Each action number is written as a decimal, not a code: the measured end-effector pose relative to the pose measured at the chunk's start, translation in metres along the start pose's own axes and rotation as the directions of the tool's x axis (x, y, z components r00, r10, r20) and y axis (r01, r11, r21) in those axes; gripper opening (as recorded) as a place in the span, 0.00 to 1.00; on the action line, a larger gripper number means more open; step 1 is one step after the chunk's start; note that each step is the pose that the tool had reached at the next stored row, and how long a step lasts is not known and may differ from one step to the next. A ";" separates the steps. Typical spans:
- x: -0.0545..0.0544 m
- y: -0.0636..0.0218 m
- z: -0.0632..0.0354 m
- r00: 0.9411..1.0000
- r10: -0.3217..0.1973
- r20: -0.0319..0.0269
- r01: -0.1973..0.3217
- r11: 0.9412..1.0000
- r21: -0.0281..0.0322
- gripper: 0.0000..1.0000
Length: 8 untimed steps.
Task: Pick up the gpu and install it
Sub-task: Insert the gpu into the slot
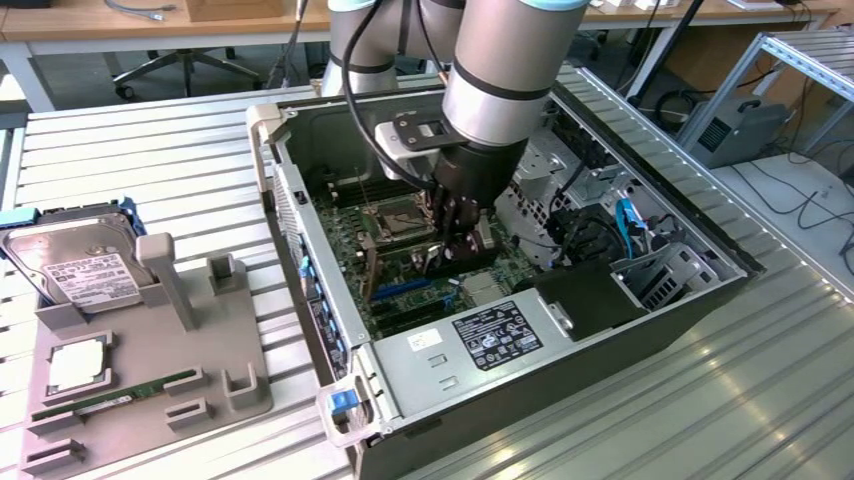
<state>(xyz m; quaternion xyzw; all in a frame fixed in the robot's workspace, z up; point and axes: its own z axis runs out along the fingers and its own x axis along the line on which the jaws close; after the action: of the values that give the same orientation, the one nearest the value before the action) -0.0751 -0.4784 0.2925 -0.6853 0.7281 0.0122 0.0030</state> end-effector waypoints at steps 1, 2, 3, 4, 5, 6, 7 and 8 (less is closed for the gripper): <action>-0.001 0.0001 0.0000 1.000 0.000 0.000 0.000 1.000 0.000 0.27; -0.003 0.0002 0.0001 1.000 0.000 -0.001 0.000 1.000 0.000 0.27; -0.005 0.0003 0.0001 1.000 0.000 -0.002 0.000 1.000 0.000 0.27; -0.006 0.0005 0.0001 1.000 0.000 -0.005 0.000 1.000 0.000 0.27; -0.007 0.0006 0.0001 1.000 0.000 -0.008 0.000 1.000 0.000 0.27; -0.008 0.0009 0.0002 1.000 0.000 -0.014 0.000 1.000 0.001 0.27; -0.010 0.0011 0.0002 1.000 0.000 -0.020 0.000 1.000 0.001 0.27; -0.012 0.0014 0.0003 1.000 0.000 -0.025 0.000 1.000 0.001 0.27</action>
<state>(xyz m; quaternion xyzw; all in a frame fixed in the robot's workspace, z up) -0.0758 -0.4666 0.2925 -0.6854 0.7281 0.0030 -0.0057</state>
